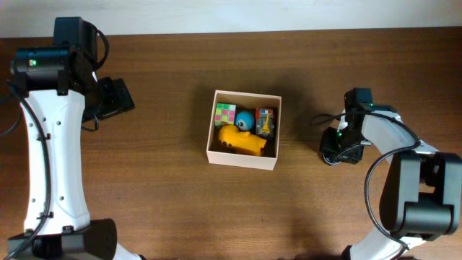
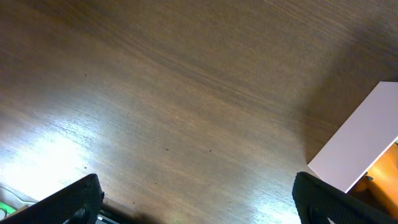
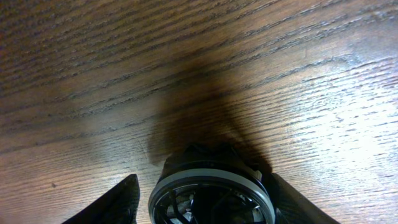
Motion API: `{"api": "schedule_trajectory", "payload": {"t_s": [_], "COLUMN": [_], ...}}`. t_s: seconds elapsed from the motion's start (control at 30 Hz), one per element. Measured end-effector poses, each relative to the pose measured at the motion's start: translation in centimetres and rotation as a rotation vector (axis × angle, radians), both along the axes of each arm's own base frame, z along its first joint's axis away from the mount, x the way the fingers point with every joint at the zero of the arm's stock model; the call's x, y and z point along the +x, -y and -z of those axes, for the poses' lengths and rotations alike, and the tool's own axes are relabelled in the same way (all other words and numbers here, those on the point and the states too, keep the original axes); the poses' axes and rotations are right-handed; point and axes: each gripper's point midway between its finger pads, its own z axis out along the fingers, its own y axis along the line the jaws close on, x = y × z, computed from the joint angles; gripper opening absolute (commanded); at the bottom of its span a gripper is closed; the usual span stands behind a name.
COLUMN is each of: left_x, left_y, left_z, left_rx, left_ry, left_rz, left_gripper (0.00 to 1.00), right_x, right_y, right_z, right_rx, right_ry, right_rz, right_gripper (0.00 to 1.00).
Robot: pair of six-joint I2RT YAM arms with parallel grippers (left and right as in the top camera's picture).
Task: Pack container
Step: 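Move right gripper to the black round object and grasp it, then carry the black object with right gripper into the box and release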
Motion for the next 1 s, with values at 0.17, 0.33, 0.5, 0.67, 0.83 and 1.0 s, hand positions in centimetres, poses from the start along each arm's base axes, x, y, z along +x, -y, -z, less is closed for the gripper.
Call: {"api": "schedule_trajectory", "payload": {"t_s": [0.17, 0.33, 0.5, 0.67, 0.83, 1.0], "left_x": [0.0, 0.0, 0.0, 0.0, 0.0, 0.0], "left_y": [0.0, 0.0, 0.0, 0.0, 0.0, 0.0], "left_z": [0.0, 0.0, 0.0, 0.0, 0.0, 0.0], "left_rx": [0.0, 0.0, 0.0, 0.0, 0.0, 0.0], "left_ry": [0.0, 0.0, 0.0, 0.0, 0.0, 0.0], "left_rz": [0.0, 0.0, 0.0, 0.0, 0.0, 0.0], "left_gripper": [0.99, 0.99, 0.99, 0.99, 0.99, 0.99], "right_x": [-0.2, -0.4, -1.0, -1.1, -1.3, -0.5], "right_y": [0.0, 0.0, 0.4, 0.7, 0.7, 0.5], "right_z": [0.0, 0.0, 0.0, 0.1, -0.1, -2.3], "right_rx": [0.001, 0.001, -0.025, -0.04, -0.04, -0.042], "right_ry": [-0.009, -0.016, -0.042, -0.046, -0.059, -0.048], "right_rz": [0.002, 0.002, 0.002, 0.001, 0.001, -0.009], "right_gripper": [0.54, 0.55, 0.52, 0.48, 0.44, 0.44]}}
